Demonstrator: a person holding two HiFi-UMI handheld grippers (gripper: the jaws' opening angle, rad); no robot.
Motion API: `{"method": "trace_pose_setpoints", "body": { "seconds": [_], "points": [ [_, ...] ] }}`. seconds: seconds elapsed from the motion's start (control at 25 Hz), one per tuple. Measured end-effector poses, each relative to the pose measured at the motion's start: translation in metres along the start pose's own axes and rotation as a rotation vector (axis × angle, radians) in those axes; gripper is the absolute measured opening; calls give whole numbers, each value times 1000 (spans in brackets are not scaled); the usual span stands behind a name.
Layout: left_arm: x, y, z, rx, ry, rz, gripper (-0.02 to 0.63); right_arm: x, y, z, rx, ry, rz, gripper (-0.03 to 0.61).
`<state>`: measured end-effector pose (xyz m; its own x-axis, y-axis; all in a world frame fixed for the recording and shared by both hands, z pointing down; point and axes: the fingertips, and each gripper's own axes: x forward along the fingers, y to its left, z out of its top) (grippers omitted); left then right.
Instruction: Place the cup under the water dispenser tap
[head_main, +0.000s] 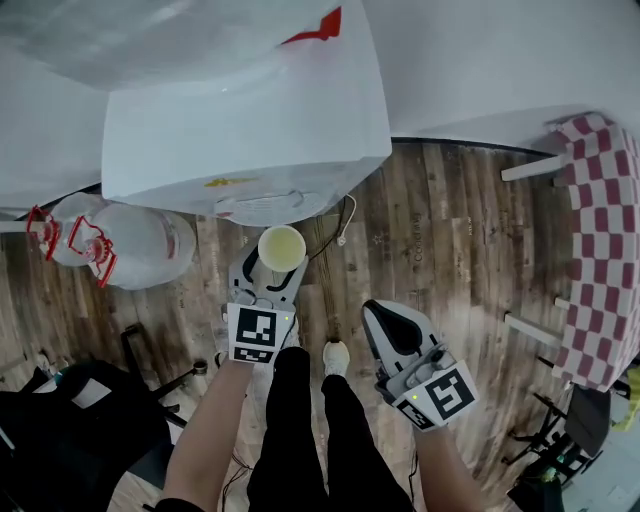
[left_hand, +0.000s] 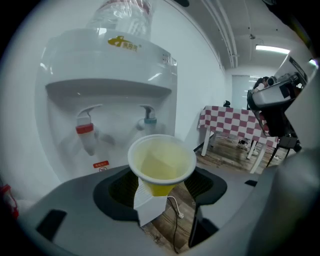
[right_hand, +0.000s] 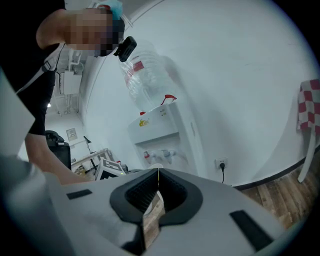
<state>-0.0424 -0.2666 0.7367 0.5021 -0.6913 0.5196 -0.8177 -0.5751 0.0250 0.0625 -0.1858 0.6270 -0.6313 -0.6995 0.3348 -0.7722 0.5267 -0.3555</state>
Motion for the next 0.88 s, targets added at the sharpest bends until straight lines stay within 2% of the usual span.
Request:
{"method": "trace_pose_setpoints", "body": {
  "seconds": [0.32, 0.64, 0.88],
  "points": [
    [53, 7, -32, 50, 23, -16, 291, 0, -26, -37, 11, 16, -30, 21],
    [87, 14, -44, 76, 2, -6, 293, 2, -43, -66, 25, 25, -58, 21],
    [105, 16, -52, 88, 18, -12, 293, 9, -52, -77, 31, 17, -70, 21]
  ]
}}
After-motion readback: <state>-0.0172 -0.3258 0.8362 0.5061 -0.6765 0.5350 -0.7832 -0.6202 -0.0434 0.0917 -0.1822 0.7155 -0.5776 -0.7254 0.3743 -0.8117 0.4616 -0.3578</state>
